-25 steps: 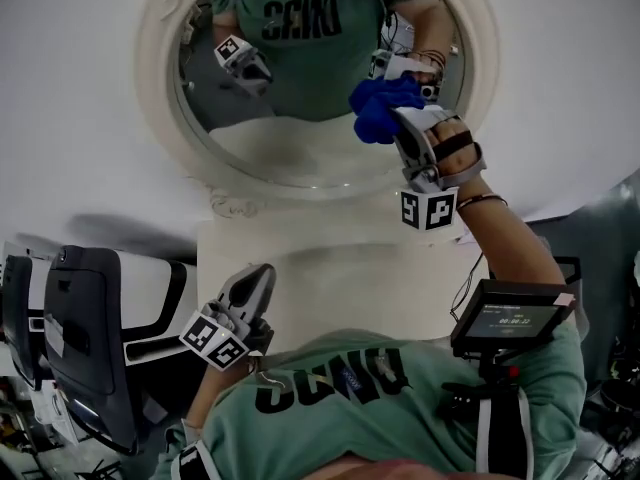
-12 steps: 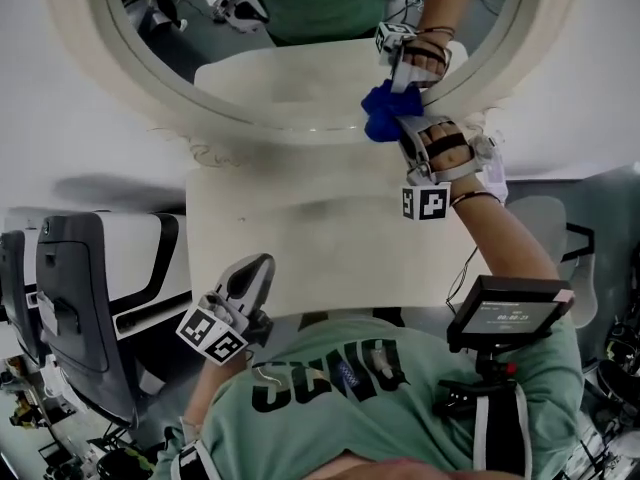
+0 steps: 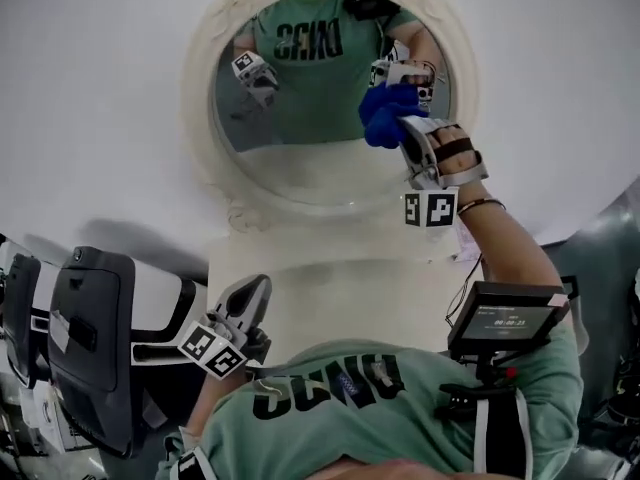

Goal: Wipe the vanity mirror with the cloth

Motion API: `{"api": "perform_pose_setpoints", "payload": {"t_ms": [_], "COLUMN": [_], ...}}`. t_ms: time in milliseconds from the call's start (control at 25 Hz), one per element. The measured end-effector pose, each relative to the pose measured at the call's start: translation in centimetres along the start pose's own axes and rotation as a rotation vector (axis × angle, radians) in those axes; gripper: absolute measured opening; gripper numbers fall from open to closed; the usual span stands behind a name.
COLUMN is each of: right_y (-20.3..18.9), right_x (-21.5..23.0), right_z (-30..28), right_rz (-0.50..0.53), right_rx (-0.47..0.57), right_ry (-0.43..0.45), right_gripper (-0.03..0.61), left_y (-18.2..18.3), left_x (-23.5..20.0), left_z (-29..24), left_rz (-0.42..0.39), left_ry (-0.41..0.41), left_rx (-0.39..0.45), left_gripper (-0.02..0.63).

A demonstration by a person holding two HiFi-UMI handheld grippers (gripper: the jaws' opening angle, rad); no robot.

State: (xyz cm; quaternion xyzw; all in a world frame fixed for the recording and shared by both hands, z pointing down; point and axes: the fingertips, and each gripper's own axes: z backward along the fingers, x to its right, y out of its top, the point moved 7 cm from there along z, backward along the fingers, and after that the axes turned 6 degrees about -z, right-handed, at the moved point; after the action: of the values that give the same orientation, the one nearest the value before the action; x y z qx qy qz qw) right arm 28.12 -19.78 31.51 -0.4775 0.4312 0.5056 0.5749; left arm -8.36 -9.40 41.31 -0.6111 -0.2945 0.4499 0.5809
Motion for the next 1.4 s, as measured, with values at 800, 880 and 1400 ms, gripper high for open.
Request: {"api": "perform_pose_setpoints", "payload": {"t_ms": [800, 880, 1400], "right_y": [1.1, 1.0, -1.9], "right_x": [12.4, 12.4, 1.1], "right_z": [-4.5, -4.5, 0.7], "right_rz": [0.156, 0.113, -0.034], "right_rx": [-0.034, -0.034, -0.056], "right_ry": [-0.298, -0.298, -0.162], "right_gripper": [0.048, 0.048, 0.048], "left_y": [2.7, 2.6, -0.9], "left_x": [-1.4, -1.3, -0.6], "left_z": [1.4, 0.9, -0.9], "left_rz": [-0.064, -0.063, 0.002], "left_ry": [0.032, 0.022, -0.029], "left_rx": [0.127, 0.122, -0.01], "left_gripper": [0.009, 0.009, 0.009]}}
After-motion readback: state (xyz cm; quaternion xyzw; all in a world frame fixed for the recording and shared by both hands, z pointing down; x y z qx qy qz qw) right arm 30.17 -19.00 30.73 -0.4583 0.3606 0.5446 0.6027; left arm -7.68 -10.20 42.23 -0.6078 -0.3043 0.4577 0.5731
